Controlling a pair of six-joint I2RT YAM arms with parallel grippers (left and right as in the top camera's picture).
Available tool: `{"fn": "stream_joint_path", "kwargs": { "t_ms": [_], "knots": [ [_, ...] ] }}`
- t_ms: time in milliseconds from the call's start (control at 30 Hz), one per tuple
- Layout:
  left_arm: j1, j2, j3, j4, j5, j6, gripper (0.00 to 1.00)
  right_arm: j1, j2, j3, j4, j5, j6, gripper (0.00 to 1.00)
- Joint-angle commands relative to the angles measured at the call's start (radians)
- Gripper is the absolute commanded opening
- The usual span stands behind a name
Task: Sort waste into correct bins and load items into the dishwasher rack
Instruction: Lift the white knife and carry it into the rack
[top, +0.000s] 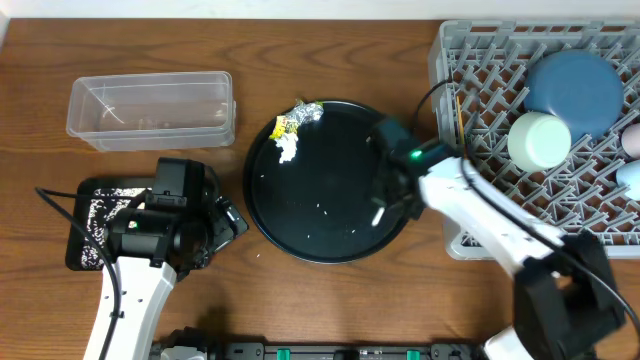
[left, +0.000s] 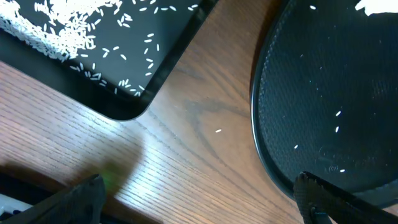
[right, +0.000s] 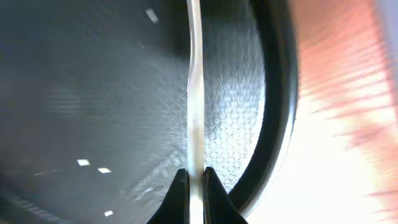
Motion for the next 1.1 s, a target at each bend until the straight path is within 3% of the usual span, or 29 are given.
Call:
{"fn": "stream_joint_path", "kwargs": {
  "t_ms": [0, 133, 333, 500, 867, 1067],
  "knots": [
    [0.004, -0.003, 0.016, -0.003, -0.020, -0.005, 0.98, -0.056, -0.062, 0.063, -0.019, 0.003, -0.096, 0.01],
    [0.004, -0.003, 0.016, -0.003, -0.020, -0.005, 0.98, -0.146, -0.101, 0.135, -0.018, -0.002, -0.206, 0.01],
    [0.004, -0.003, 0.016, -0.003, -0.020, -0.005, 0.98, -0.280, -0.120, 0.278, -0.014, -0.030, -0.510, 0.01],
    [0.004, -0.003, 0.016, -0.003, -0.020, -0.005, 0.98, -0.373, -0.111, 0.295, 0.009, -0.022, -0.685, 0.01],
    [0.004, -0.003, 0.016, -0.003, -0.020, -0.005, 0.98, -0.472, 0.045, 0.295, 0.033, -0.015, -0.796, 0.01],
    [0.004, -0.003, 0.016, -0.003, -0.020, -0.005, 0.98, -0.472, 0.084, 0.295, 0.037, 0.020, -0.821, 0.18]
  ]
}}
